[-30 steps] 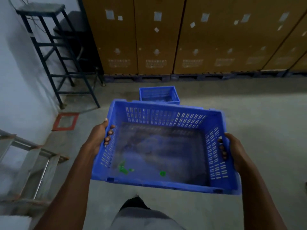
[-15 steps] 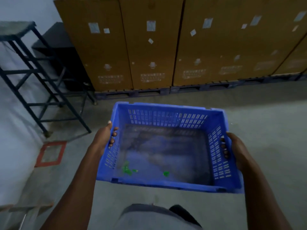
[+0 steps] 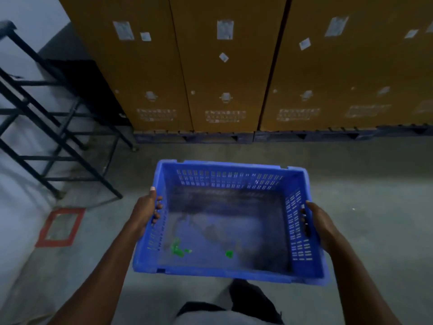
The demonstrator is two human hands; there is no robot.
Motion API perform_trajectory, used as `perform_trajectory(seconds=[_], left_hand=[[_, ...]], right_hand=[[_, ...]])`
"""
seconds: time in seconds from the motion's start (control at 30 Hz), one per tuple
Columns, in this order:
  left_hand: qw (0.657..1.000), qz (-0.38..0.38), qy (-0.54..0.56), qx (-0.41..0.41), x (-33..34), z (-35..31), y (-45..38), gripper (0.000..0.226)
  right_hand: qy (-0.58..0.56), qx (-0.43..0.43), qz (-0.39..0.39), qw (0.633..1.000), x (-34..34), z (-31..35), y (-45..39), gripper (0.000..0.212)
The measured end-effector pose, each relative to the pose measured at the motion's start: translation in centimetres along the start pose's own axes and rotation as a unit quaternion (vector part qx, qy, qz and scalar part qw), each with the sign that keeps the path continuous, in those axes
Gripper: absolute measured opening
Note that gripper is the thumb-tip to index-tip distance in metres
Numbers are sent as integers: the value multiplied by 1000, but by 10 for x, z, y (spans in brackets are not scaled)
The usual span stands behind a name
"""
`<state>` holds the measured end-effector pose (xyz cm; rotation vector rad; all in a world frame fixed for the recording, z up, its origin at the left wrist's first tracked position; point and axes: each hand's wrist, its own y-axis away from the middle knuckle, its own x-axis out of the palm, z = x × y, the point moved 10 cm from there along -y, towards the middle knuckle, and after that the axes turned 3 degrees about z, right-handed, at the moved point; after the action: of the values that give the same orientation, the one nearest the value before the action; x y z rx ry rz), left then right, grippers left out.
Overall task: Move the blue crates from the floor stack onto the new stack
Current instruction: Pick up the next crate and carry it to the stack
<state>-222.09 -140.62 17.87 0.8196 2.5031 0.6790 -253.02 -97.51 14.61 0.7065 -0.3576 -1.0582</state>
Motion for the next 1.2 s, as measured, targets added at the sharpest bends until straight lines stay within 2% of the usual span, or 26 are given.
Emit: perform_trajectory(seconds=[0.27,0.43,0.63,0.87,1.03,1.2], left_hand=[[998,-19,-46,-33,65,-9,-136,45],[996,-46,-53,-59,93,30,-249,42],[992,-74,-76,-68,107,91,-365,44],[991,-72,-63,-94,122,140,-430,42],[990,-96,-35,-96,125,145,-444,48],[991,-82,-14,-101,131,147,-440,47]], right_hand=[[20,64,-9,998,7,34,-175,37],[32,98,-37,994,29,7,-288,40],[14,127,-31,991,67,-36,-391,39],[16,131,-34,991,88,-63,-455,40],[15,122,-53,991,85,-62,-468,40],[20,103,-75,992,83,-54,-469,41]])
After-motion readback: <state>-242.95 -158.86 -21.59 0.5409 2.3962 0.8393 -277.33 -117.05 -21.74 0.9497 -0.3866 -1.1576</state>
